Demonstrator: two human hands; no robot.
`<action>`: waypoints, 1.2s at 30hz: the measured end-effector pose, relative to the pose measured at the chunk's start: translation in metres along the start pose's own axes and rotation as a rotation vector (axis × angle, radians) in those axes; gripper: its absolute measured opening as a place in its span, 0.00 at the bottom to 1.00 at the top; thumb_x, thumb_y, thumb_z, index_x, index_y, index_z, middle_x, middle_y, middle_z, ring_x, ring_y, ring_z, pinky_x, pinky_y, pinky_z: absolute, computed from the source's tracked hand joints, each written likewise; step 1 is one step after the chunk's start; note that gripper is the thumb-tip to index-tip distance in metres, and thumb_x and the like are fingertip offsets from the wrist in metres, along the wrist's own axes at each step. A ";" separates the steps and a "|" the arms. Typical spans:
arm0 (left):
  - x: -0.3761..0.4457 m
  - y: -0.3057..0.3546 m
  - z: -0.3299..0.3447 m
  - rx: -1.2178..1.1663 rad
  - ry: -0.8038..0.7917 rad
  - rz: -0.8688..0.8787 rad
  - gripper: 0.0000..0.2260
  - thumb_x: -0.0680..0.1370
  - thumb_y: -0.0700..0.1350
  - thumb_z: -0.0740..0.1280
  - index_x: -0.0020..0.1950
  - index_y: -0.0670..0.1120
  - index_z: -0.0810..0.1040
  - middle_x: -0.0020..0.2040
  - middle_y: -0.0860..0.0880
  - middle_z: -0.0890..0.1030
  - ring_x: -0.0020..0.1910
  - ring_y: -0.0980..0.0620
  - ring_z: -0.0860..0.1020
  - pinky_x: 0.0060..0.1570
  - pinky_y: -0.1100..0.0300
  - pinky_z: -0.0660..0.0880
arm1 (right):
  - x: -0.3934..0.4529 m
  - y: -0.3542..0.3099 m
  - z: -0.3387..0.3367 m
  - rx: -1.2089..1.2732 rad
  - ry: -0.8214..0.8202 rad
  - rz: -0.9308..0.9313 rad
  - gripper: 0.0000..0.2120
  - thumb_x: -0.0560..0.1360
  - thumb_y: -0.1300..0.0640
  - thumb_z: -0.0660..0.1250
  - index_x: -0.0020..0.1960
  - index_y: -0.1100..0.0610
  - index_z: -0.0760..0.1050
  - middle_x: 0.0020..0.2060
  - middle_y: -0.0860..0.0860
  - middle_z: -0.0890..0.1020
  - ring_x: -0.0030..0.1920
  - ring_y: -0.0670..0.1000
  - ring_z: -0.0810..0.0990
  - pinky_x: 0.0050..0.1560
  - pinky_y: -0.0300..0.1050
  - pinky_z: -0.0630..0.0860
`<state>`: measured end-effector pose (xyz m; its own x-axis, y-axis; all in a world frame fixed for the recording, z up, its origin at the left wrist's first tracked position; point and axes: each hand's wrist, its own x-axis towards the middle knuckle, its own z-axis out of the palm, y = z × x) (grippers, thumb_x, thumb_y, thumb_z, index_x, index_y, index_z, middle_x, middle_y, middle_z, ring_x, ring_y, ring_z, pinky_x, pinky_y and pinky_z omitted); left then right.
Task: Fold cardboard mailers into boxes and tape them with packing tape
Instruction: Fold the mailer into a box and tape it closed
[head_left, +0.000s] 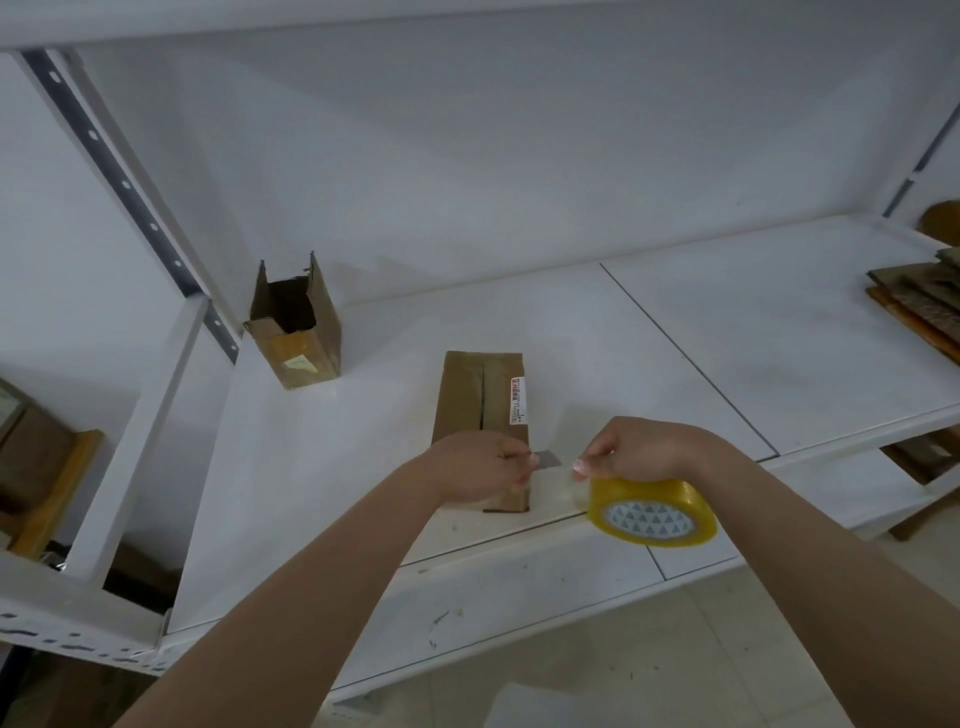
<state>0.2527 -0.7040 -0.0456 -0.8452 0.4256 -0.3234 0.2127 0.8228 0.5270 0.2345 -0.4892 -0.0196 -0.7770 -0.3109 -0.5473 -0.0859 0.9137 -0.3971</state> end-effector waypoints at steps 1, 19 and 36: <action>0.001 0.005 -0.001 0.074 -0.015 -0.006 0.18 0.83 0.56 0.53 0.39 0.51 0.74 0.36 0.53 0.74 0.36 0.56 0.72 0.40 0.59 0.67 | -0.001 -0.001 0.000 -0.002 -0.003 0.001 0.14 0.79 0.43 0.62 0.57 0.45 0.82 0.55 0.47 0.80 0.52 0.48 0.77 0.53 0.44 0.72; 0.001 0.007 -0.004 -0.100 0.014 -0.166 0.17 0.84 0.53 0.53 0.40 0.47 0.72 0.39 0.49 0.75 0.37 0.52 0.73 0.46 0.56 0.71 | -0.005 0.001 0.025 0.311 0.030 0.132 0.15 0.77 0.50 0.67 0.50 0.61 0.83 0.36 0.57 0.85 0.34 0.53 0.85 0.36 0.40 0.80; 0.022 0.026 0.035 0.306 0.350 -0.456 0.16 0.72 0.57 0.65 0.56 0.53 0.78 0.39 0.53 0.76 0.37 0.52 0.74 0.28 0.63 0.64 | -0.030 0.053 0.016 0.296 0.223 0.163 0.16 0.76 0.48 0.67 0.46 0.62 0.82 0.40 0.59 0.85 0.33 0.52 0.80 0.48 0.49 0.79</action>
<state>0.2567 -0.6603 -0.0664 -0.9824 -0.0972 -0.1592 -0.1189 0.9840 0.1327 0.2630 -0.4363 -0.0363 -0.8846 -0.0738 -0.4605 0.2078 0.8216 -0.5308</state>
